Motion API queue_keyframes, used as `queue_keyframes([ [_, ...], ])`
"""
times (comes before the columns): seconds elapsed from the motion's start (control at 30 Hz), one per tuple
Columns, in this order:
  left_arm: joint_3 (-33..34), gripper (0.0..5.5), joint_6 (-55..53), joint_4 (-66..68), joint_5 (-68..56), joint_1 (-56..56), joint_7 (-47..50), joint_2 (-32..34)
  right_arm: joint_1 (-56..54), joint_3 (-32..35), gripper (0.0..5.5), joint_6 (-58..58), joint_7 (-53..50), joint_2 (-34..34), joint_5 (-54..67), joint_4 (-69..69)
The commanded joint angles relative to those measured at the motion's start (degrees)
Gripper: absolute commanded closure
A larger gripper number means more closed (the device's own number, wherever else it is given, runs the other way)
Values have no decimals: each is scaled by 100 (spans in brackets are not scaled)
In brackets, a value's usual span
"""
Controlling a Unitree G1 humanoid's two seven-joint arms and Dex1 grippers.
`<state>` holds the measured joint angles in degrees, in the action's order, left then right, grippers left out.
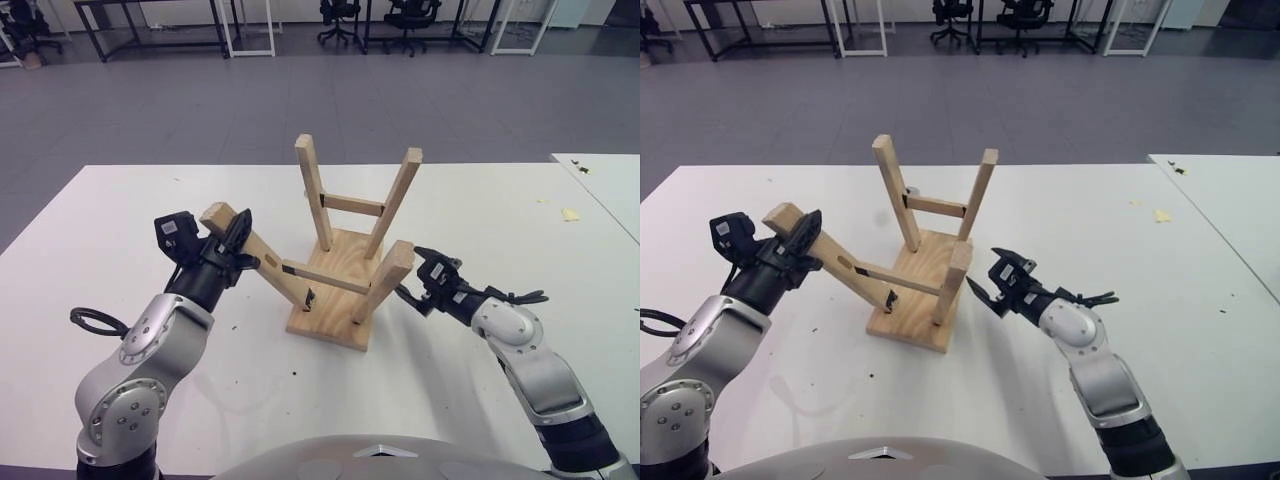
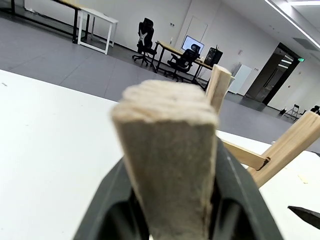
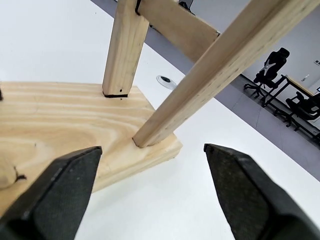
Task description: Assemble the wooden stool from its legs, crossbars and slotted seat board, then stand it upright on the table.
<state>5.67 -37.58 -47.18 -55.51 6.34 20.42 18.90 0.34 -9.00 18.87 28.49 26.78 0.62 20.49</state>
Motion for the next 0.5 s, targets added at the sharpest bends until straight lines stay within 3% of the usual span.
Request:
queue_keyframes([
  [0.03, -700, 447, -243, 306, 1043, 587, -12, 115, -526, 373, 167, 419, 100, -33, 394, 73],
  [0.33, -1657, 447, -150, 435, 2531, 222, -61, -56, -1490, 1046, 167, 1933, -256, -139, 1177, 1240],
  [0.5, -1672, 444, 95, 206, 3063, 559, -96, -121, -2853, 2022, 167, 3597, -885, -819, 3097, 2363],
])
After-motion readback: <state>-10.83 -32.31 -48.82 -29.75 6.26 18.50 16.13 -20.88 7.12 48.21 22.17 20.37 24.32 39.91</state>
